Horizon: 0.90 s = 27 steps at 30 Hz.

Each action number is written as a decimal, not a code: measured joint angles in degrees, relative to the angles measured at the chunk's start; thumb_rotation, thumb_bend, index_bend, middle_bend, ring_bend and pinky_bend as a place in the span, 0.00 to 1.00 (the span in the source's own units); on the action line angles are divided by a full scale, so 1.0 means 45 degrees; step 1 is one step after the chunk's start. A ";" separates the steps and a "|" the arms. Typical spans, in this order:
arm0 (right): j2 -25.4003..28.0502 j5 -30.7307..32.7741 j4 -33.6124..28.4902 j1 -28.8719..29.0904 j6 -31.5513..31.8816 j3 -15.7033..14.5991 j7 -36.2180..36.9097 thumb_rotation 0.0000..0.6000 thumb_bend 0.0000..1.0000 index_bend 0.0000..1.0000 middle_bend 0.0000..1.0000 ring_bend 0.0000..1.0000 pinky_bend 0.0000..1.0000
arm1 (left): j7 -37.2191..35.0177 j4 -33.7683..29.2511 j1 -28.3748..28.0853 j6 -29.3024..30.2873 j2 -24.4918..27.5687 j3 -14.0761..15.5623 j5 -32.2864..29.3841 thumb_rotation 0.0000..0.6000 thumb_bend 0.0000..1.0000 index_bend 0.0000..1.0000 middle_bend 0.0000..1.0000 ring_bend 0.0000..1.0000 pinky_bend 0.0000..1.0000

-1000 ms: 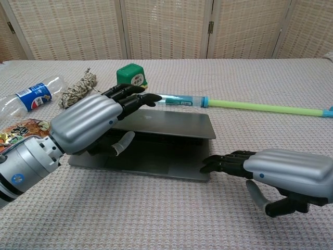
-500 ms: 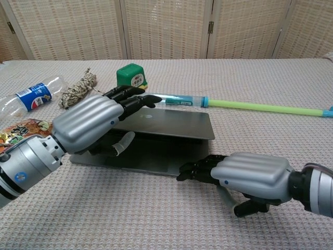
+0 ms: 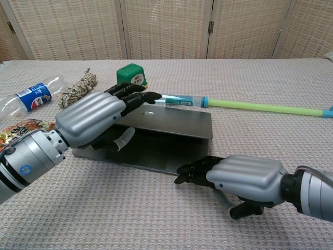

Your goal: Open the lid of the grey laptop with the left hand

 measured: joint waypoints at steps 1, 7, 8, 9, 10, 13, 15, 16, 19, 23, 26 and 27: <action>-0.0009 0.0036 -0.0010 0.0017 0.0010 -0.0016 -0.0023 1.00 1.00 0.00 0.00 0.05 0.00 | 0.0062 -0.0051 -0.0018 -0.0055 0.0023 -0.0016 -0.0032 1.00 0.66 0.08 0.19 0.03 0.00; -0.0041 0.0290 -0.0043 0.0104 0.0088 -0.0077 -0.0166 1.00 1.00 0.00 0.00 0.05 0.00 | 0.0488 -0.0448 -0.0177 -0.0492 0.0217 -0.0149 -0.0276 1.00 0.66 0.08 0.19 0.02 0.00; -0.0047 0.0337 -0.0054 0.0118 0.0114 -0.0088 -0.0198 1.00 1.00 0.00 0.00 0.05 0.00 | 0.0535 -0.0507 -0.0204 -0.0563 0.0251 -0.0172 -0.0316 1.00 0.66 0.08 0.19 0.02 0.00; -0.0052 0.0370 -0.0064 0.0128 0.0136 -0.0096 -0.0217 1.00 1.00 0.00 0.00 0.05 0.00 | 0.0588 -0.0584 -0.0242 -0.0664 0.0296 -0.0207 -0.0376 1.00 0.66 0.08 0.18 0.02 0.00; -0.0059 0.0404 -0.0069 0.0139 0.0153 -0.0102 -0.0239 1.00 1.00 0.00 0.00 0.05 0.00 | 0.0636 -0.0648 -0.0275 -0.0744 0.0332 -0.0240 -0.0427 1.00 0.66 0.08 0.18 0.02 0.00; -0.0088 0.0520 -0.0076 0.0179 0.0197 -0.0123 -0.0319 1.00 1.00 0.00 0.00 0.05 0.00 | 0.0778 -0.0854 -0.0411 -0.0970 0.0444 -0.0418 -0.0617 1.00 0.66 0.08 0.18 0.02 0.00; -0.0112 0.0609 -0.0073 0.0209 0.0214 -0.0142 -0.0375 1.00 1.00 0.00 0.00 0.05 0.00 | 0.0802 -0.0991 -0.0499 -0.1106 0.0507 -0.0553 -0.0763 1.00 0.66 0.08 0.18 0.02 0.00; -0.0122 0.0638 -0.0072 0.0222 0.0222 -0.0151 -0.0396 1.00 1.00 0.00 0.00 0.05 0.00 | 0.0801 -0.1055 -0.0533 -0.1167 0.0535 -0.0609 -0.0830 1.00 0.66 0.08 0.18 0.02 0.00; -0.0154 0.0749 -0.0056 0.0256 0.0262 -0.0173 -0.0460 1.00 1.00 0.00 0.00 0.05 0.00 | 0.0828 -0.1308 -0.0634 -0.1332 0.0671 -0.0787 -0.1027 1.00 0.66 0.08 0.18 0.02 0.00; -0.0187 0.0891 -0.0025 0.0293 0.0345 -0.0177 -0.0519 1.00 1.00 0.00 0.00 0.05 0.00 | 0.0761 -0.1814 -0.0731 -0.1521 0.0955 -0.0991 -0.1275 1.00 0.66 0.07 0.18 0.02 0.00; -0.0196 0.0981 -0.0018 0.0318 0.0415 -0.0179 -0.0558 1.00 1.00 0.00 0.00 0.05 0.00 | 0.0662 -0.2406 -0.0836 -0.1817 0.1319 -0.1203 -0.1573 1.00 0.66 0.07 0.18 0.02 0.00; -0.0198 0.1006 -0.0018 0.0322 0.0435 -0.0182 -0.0572 1.00 1.00 0.00 0.00 0.05 0.00 | 0.0656 -0.2677 -0.0896 -0.1968 0.1511 -0.1320 -0.1721 1.00 0.66 0.07 0.18 0.02 0.00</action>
